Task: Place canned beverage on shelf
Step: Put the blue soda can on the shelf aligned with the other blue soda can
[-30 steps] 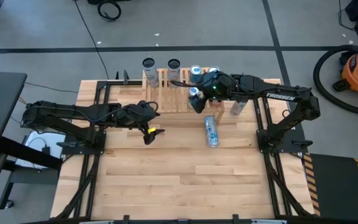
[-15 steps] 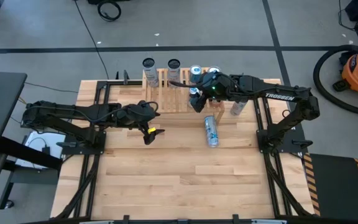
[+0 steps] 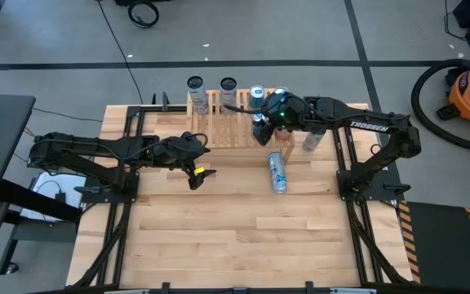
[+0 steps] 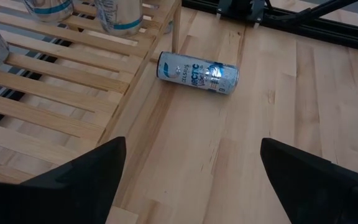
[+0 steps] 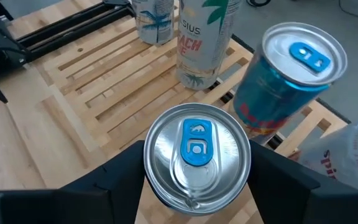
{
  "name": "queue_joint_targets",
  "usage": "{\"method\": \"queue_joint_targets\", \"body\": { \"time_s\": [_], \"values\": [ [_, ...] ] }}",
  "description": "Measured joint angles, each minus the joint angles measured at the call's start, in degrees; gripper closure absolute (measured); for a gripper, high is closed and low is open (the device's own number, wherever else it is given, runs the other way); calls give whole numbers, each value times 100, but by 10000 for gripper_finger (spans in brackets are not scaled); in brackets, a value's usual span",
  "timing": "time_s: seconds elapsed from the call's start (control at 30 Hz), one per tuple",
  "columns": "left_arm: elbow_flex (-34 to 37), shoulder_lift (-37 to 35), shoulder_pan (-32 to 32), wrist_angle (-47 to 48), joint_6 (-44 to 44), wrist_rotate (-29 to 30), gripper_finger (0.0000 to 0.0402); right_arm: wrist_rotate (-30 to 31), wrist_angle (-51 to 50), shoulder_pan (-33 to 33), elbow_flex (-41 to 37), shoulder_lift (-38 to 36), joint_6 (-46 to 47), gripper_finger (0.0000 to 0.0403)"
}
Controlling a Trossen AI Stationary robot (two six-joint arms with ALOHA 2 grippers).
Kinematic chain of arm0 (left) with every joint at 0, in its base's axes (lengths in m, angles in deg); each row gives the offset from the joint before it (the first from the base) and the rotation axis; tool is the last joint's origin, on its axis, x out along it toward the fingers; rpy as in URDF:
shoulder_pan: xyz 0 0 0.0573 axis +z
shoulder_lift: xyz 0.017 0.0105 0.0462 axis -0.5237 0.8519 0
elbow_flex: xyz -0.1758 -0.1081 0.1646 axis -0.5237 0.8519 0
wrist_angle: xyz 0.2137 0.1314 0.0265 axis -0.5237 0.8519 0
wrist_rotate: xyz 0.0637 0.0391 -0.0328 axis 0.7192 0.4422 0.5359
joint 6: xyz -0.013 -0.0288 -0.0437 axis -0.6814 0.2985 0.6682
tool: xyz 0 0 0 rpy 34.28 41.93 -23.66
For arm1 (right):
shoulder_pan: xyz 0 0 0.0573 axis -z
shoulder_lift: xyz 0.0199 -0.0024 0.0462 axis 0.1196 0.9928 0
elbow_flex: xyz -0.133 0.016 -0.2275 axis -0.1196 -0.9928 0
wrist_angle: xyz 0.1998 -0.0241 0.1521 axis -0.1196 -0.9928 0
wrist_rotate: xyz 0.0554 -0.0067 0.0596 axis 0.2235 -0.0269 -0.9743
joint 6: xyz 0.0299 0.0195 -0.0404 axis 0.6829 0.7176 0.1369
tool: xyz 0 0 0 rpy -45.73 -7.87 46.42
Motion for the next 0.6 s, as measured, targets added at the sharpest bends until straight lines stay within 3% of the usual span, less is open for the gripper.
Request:
{"method": "queue_joint_targets", "body": {
  "time_s": [0.3,0.6],
  "values": [
    [0,0,0,0,4,0,28,-517,67,6,0,0,-152,107],
    [0,2,-2,0,0,-2,28,-529,199,6,0,2,-307,96]
  ]
}}
